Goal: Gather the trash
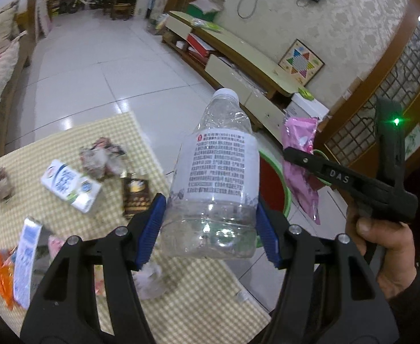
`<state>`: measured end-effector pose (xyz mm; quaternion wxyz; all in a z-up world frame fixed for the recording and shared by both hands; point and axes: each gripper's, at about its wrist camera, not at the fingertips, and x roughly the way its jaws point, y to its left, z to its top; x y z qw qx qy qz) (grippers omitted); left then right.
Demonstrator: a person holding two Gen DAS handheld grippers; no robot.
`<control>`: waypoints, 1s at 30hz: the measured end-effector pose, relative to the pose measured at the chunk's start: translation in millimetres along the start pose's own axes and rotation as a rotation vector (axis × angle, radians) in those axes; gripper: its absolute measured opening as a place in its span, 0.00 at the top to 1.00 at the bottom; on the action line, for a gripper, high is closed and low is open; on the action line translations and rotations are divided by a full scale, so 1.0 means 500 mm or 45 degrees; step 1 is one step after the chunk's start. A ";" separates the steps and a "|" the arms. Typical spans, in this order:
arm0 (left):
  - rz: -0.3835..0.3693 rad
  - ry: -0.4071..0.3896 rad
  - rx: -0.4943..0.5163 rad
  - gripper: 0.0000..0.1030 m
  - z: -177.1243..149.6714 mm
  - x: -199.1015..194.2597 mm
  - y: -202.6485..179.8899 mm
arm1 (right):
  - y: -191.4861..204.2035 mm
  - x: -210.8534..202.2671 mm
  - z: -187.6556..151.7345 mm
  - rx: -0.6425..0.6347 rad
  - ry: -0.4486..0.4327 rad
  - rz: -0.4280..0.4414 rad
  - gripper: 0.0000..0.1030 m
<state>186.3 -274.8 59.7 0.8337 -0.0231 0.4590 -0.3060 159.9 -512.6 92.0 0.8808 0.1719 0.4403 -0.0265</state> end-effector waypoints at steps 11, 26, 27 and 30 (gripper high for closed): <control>-0.011 0.102 0.028 0.43 0.025 0.106 -0.045 | -0.041 0.045 0.013 0.056 0.058 0.001 0.81; -0.004 0.143 0.004 0.25 0.038 0.149 -0.053 | -0.046 0.064 0.010 0.074 0.093 -0.032 0.62; 0.000 0.137 -0.001 0.21 0.038 0.147 -0.052 | -0.044 0.064 0.009 0.069 0.094 -0.034 0.58; 0.003 0.126 -0.025 0.15 0.038 0.138 -0.042 | -0.045 0.063 0.007 0.072 0.084 -0.028 0.45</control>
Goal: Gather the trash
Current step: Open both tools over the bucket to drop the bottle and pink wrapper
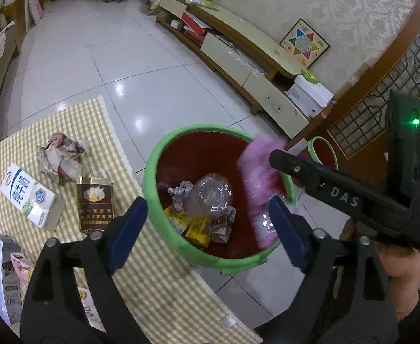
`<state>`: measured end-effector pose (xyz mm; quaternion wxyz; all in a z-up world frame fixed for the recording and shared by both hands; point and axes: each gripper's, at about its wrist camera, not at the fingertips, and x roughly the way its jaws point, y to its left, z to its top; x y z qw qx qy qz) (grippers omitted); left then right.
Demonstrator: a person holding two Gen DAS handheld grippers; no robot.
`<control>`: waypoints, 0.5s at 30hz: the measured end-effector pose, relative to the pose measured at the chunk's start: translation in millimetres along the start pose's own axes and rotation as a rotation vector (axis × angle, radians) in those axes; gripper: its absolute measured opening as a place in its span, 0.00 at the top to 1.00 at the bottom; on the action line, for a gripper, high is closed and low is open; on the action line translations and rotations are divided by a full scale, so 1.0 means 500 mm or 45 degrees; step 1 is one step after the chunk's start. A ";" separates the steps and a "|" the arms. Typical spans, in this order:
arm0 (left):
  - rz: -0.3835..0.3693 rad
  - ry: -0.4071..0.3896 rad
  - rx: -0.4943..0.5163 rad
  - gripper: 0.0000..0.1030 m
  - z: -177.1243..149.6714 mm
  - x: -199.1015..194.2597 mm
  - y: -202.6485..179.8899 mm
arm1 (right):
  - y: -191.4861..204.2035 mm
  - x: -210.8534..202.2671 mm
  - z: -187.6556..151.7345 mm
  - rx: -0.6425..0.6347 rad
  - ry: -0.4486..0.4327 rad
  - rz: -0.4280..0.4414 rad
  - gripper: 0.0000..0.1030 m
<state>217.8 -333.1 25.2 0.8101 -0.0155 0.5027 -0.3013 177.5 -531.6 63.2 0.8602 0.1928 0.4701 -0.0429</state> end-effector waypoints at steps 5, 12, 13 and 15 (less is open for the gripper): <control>0.027 -0.039 -0.020 0.10 -0.006 -0.034 0.022 | 0.004 -0.003 -0.005 -0.011 -0.014 -0.012 0.27; 0.072 -0.071 -0.053 0.06 -0.031 -0.081 0.054 | 0.011 -0.011 -0.013 -0.012 -0.030 -0.011 0.15; 0.073 -0.072 -0.060 0.06 -0.035 -0.089 0.061 | 0.014 -0.012 -0.017 -0.013 -0.030 -0.009 0.14; 0.080 -0.080 -0.073 0.06 -0.048 -0.105 0.078 | 0.024 -0.016 -0.026 -0.016 -0.029 -0.006 0.13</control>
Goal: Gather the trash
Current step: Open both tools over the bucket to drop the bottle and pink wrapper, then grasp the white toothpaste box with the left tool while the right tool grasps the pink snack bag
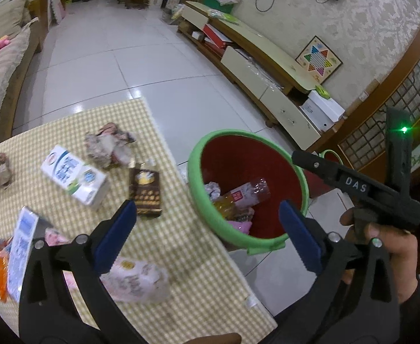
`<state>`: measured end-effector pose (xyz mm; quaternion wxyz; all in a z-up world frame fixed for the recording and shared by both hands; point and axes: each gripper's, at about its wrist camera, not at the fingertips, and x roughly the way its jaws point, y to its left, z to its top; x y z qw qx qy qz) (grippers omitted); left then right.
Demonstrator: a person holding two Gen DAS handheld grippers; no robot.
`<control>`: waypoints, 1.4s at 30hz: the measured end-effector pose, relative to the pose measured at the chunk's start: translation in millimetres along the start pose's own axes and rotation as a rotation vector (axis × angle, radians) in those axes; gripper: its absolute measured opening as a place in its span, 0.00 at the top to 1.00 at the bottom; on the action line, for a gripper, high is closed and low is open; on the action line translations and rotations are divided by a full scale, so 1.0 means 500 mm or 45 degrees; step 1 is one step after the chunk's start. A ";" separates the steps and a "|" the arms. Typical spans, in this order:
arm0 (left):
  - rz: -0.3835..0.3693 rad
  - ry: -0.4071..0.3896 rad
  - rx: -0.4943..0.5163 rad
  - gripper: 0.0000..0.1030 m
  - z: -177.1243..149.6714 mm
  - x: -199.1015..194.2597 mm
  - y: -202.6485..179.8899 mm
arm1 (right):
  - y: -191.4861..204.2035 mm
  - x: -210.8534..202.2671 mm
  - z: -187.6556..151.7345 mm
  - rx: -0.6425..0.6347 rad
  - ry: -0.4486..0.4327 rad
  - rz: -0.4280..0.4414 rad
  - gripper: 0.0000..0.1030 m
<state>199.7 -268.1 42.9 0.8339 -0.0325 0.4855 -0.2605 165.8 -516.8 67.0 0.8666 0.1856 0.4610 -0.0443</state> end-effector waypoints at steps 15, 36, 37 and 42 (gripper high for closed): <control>0.099 -0.095 -0.125 0.05 -0.093 -0.144 0.147 | 0.148 -0.033 -0.086 -0.178 0.008 0.054 0.10; 0.210 -0.050 -0.293 0.06 -0.286 -0.251 0.383 | 0.402 0.042 -0.263 -0.673 0.164 0.160 0.10; 0.205 -0.038 -0.286 0.06 -0.285 -0.247 0.384 | 0.407 0.048 -0.263 -0.692 0.164 0.152 0.10; 0.186 -0.002 -0.179 0.06 -0.262 -0.216 0.369 | 0.414 0.073 -0.258 -0.720 0.172 0.142 0.10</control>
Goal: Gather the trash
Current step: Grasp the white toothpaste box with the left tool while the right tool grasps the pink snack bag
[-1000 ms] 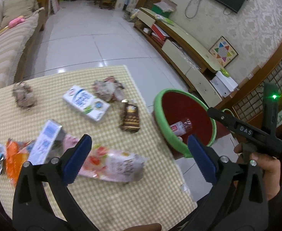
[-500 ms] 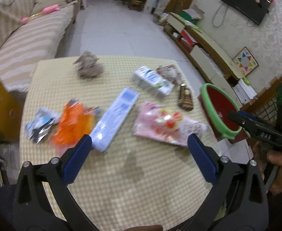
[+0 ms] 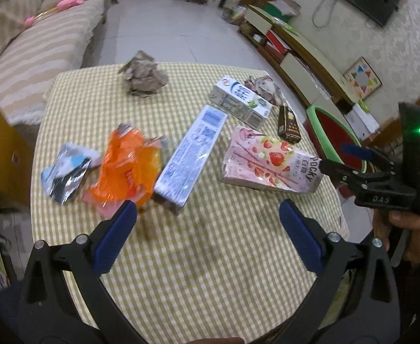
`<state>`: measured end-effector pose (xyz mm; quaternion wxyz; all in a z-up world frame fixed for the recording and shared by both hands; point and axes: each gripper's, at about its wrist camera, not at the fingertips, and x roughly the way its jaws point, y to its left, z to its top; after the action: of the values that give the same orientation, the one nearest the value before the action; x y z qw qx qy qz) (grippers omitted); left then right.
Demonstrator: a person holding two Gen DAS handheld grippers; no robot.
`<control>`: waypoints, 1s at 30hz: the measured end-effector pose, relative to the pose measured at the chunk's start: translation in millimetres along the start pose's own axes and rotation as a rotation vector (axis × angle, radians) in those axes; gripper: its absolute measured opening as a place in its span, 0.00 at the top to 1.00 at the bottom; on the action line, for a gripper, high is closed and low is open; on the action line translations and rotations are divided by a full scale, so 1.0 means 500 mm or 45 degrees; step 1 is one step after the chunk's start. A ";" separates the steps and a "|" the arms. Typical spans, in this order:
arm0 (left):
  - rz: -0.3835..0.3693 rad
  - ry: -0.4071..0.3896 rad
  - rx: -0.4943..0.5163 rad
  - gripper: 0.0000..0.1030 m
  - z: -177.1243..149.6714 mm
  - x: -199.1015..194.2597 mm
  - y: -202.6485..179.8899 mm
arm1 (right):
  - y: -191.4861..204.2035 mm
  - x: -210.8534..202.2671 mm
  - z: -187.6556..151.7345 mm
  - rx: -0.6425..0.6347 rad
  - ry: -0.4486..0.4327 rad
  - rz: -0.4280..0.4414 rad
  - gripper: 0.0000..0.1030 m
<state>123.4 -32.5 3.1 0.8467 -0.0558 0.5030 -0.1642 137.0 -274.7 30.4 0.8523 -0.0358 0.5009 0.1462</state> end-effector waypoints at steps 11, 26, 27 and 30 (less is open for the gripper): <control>0.056 0.167 0.230 0.10 0.086 0.127 -0.020 | 0.012 0.081 0.031 -0.116 0.126 0.067 0.11; 0.048 0.345 0.238 0.42 0.094 0.237 0.011 | 0.057 0.165 0.013 -0.302 0.272 0.113 0.44; 0.060 0.343 0.238 0.47 0.091 0.238 0.011 | 0.058 0.164 0.012 -0.302 0.273 0.120 0.50; 0.074 0.339 0.224 0.63 0.084 0.233 0.021 | 0.065 0.161 0.009 -0.303 0.279 0.129 0.64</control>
<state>213.5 -64.6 -75.9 0.7786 0.0554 0.5957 -0.1892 168.4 -225.5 -34.1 0.7739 -0.1269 0.5710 0.2427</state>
